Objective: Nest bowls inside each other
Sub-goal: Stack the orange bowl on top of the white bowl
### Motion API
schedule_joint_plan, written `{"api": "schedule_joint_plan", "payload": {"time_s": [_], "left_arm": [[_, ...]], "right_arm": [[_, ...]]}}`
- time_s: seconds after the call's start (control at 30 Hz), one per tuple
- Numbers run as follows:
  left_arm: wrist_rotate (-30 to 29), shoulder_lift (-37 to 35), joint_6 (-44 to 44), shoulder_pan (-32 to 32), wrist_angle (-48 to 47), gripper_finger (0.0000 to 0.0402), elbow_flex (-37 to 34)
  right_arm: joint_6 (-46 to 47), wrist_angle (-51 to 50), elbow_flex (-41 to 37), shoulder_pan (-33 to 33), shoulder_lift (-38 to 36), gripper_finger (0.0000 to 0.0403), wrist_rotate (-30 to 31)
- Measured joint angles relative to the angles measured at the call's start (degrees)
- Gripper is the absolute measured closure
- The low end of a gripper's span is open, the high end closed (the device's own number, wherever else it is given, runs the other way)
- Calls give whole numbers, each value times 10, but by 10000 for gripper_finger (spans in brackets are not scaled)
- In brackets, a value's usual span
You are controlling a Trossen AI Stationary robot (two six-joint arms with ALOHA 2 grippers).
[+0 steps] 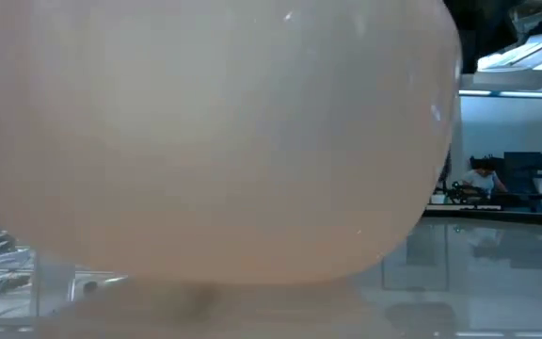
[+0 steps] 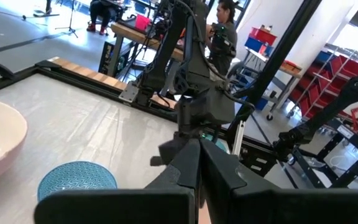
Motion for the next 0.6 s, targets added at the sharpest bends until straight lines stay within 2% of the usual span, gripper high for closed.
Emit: {"api": "schedule_joint_plan", "payload": {"time_s": [0.23,0.37,0.47,0.6], "left_arm": [[0,0,-4,0,-2,401,0],[0,1,-4,0,-2,401,0],[-2,1,-5,0,-2,401,0],[-4,1,-9,0,-2,401,0]], "right_arm": [[24,61,4,13,43,209,-21],[41,96,16,12,90,222,-76],[39,129,46,8,135,261,-139],[12,199,89,-4,183,361,-188]]}}
